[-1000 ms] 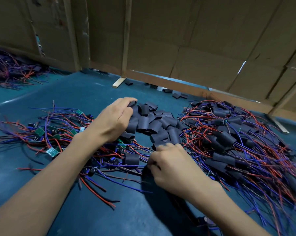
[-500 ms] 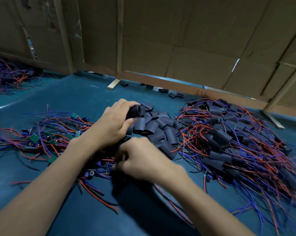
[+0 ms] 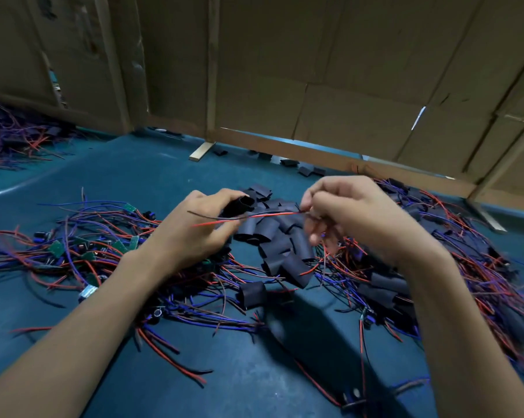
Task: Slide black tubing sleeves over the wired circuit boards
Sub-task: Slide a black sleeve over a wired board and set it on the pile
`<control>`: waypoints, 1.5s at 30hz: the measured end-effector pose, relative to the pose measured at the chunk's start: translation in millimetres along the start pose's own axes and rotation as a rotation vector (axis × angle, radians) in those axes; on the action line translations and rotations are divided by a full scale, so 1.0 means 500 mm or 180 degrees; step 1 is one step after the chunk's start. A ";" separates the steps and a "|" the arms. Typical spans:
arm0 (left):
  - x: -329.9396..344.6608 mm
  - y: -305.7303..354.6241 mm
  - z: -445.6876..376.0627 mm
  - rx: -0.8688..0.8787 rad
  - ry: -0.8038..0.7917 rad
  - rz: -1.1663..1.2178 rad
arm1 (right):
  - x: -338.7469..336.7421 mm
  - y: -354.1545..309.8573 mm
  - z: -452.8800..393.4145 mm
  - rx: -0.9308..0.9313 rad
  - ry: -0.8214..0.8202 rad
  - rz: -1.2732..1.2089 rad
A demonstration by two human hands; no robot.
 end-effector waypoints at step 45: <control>-0.006 0.045 -0.005 -0.0246 0.0482 0.0884 | -0.126 -0.057 0.071 -0.1520 0.0867 0.1294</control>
Point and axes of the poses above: each hand's wrist, its own z-axis away from the middle knuckle, its own x-axis out of the palm, y = z × x, the point moved 4 cm from there along -z, towards the middle knuckle, and after that the axes turned 12 degrees about y, right-handed, at the moved point
